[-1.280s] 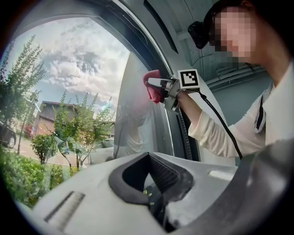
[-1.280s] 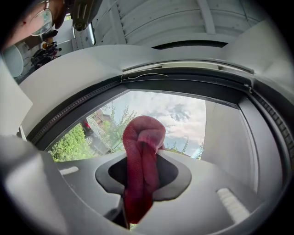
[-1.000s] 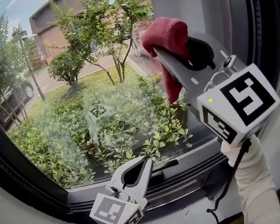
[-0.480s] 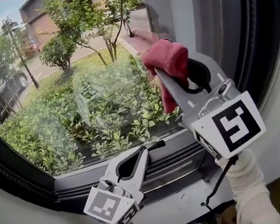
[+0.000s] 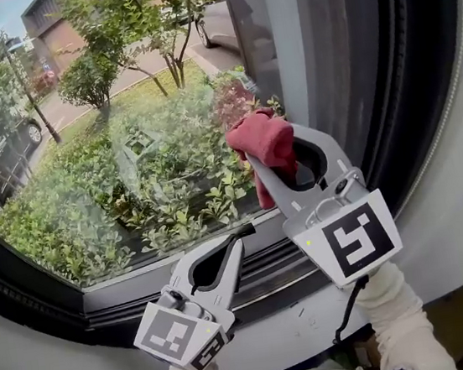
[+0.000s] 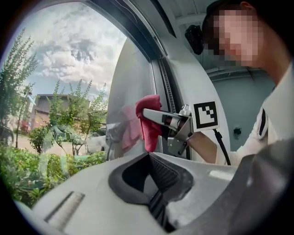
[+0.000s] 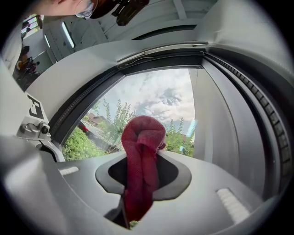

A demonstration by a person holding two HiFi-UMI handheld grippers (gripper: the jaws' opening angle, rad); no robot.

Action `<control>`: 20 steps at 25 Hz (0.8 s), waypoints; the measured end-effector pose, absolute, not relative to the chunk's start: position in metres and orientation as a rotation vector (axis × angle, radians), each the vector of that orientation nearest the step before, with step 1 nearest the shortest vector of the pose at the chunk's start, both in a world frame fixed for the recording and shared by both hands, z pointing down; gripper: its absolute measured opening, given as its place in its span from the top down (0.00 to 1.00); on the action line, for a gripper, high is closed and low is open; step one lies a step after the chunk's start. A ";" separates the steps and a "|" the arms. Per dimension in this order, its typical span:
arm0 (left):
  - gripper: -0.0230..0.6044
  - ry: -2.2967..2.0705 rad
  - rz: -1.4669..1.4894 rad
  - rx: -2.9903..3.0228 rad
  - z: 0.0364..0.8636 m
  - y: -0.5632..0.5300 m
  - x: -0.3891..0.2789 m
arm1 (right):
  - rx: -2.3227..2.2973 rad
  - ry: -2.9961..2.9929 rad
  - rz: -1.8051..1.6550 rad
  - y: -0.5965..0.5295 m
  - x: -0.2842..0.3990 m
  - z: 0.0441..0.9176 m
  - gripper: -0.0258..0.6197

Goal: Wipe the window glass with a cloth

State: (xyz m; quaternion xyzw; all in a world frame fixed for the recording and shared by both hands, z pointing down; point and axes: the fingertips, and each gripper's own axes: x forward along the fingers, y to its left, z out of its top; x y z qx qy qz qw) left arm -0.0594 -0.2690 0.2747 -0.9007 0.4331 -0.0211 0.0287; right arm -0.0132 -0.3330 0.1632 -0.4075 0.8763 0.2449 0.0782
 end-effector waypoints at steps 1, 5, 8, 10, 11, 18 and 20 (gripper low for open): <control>0.96 1.331 -0.069 -2.779 0.275 -0.272 -0.057 | -1.220 2.624 0.739 -0.336 -0.012 0.163 0.77; 0.96 1.317 -0.075 -2.784 0.275 -0.281 -0.052 | -1.222 2.647 0.772 -0.343 -0.010 0.159 0.77; 0.96 1.304 -0.062 -2.790 0.268 -0.281 -0.048 | -1.257 2.631 0.812 -0.343 -0.004 0.142 0.77; 0.96 1.290 -0.055 -2.789 0.263 -0.282 -0.045 | -1.275 2.610 0.821 -0.343 0.001 0.125 0.77; 0.96 1.282 -0.050 -2.787 0.260 -0.282 -0.043 | -1.283 2.601 0.829 -0.344 0.004 0.117 0.77; 0.96 1.264 -0.011 -2.765 0.236 -0.288 -0.037 | -1.321 2.562 0.917 -0.353 0.020 0.056 0.77; 0.96 1.266 -0.002 -2.759 0.230 -0.288 -0.035 | -1.318 2.563 0.936 -0.353 0.024 0.040 0.77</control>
